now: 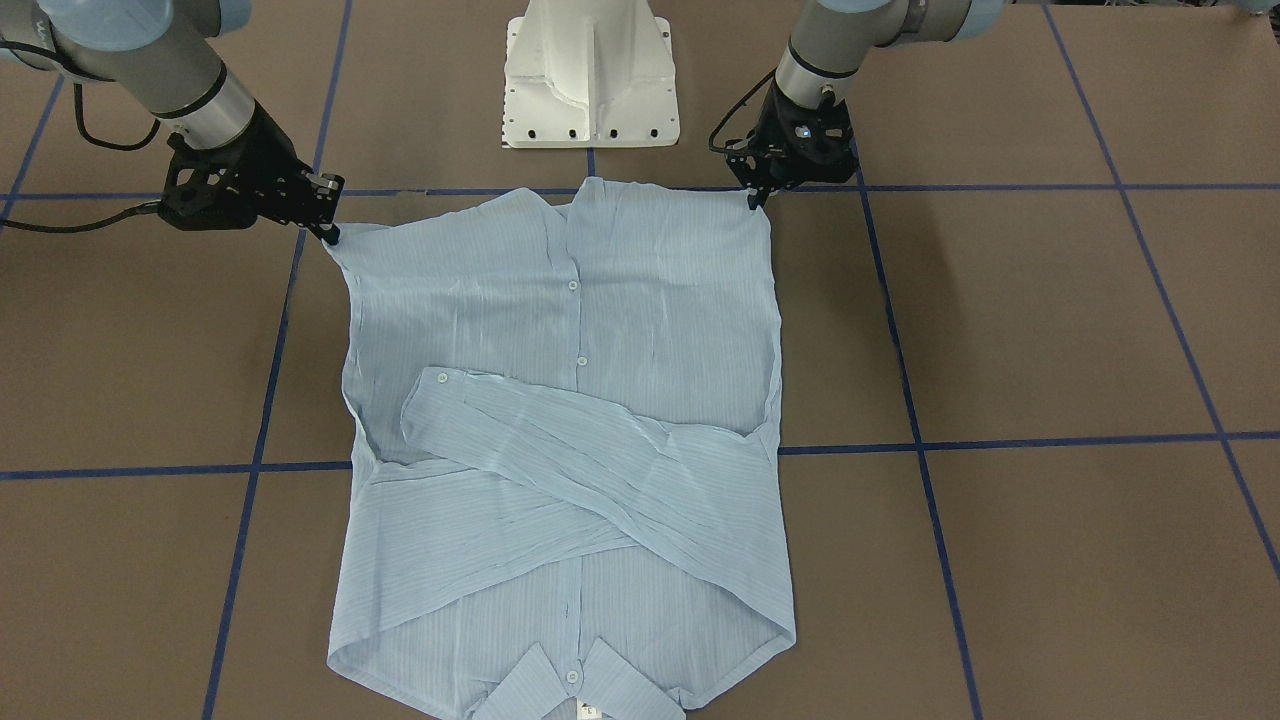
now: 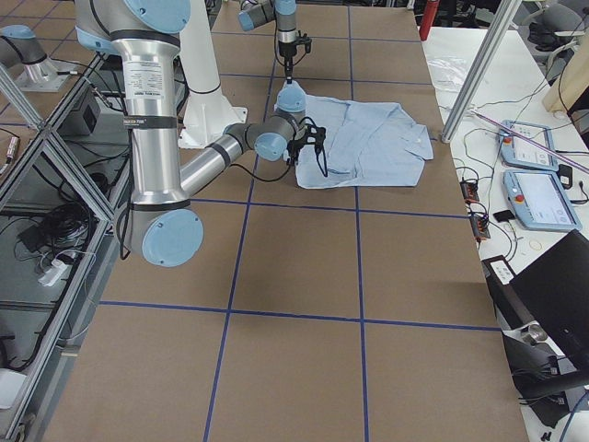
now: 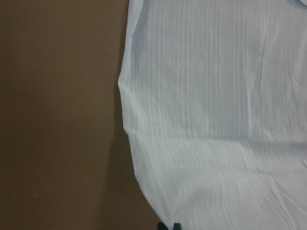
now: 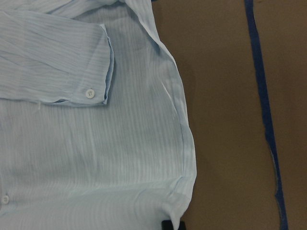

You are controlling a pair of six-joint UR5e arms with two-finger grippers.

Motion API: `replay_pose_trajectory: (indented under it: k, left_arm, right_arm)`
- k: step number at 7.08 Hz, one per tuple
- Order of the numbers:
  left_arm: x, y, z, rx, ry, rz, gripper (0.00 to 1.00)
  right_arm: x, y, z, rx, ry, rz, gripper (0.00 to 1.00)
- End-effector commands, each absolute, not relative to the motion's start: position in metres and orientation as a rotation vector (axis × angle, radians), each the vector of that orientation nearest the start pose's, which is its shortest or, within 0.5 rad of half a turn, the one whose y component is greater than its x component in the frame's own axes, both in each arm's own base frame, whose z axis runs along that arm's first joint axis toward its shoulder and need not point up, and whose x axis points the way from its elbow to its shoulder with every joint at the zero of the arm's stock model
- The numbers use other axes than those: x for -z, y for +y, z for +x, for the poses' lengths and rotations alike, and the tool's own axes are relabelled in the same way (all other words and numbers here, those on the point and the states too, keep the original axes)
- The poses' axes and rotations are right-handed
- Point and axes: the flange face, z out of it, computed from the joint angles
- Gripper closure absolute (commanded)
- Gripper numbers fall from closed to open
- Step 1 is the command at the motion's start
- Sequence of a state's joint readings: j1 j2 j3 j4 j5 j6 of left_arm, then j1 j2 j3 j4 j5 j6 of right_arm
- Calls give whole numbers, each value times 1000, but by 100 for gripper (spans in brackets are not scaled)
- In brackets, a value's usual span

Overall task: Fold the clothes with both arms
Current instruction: 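Lift the hem with both grippers and fold it toward the collar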

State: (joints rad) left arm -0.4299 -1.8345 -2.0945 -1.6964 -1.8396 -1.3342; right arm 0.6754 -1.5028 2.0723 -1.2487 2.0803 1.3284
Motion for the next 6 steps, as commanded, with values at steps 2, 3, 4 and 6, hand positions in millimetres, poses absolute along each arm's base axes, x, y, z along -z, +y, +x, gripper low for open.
replay_pose_trajectory:
  k: [2,3,4,6]
  left_arm:
    - [-246,-358,405,131,991,100,100]
    - [-239,-383,387,169,1004,115,100]
    - [-246,-404,376,205,991,118,100]
    - [-249,-443,369,266,969,137,100]
  right_arm:
    - [-316,-425,-333,-222,-1034,29,100]
    - [-308,-450,-329,-253,-1043,51,100]
    - [-303,-477,-317,-284,-1055,49,100]
    - [-310,-529,-278,-347,-1053,53,100]
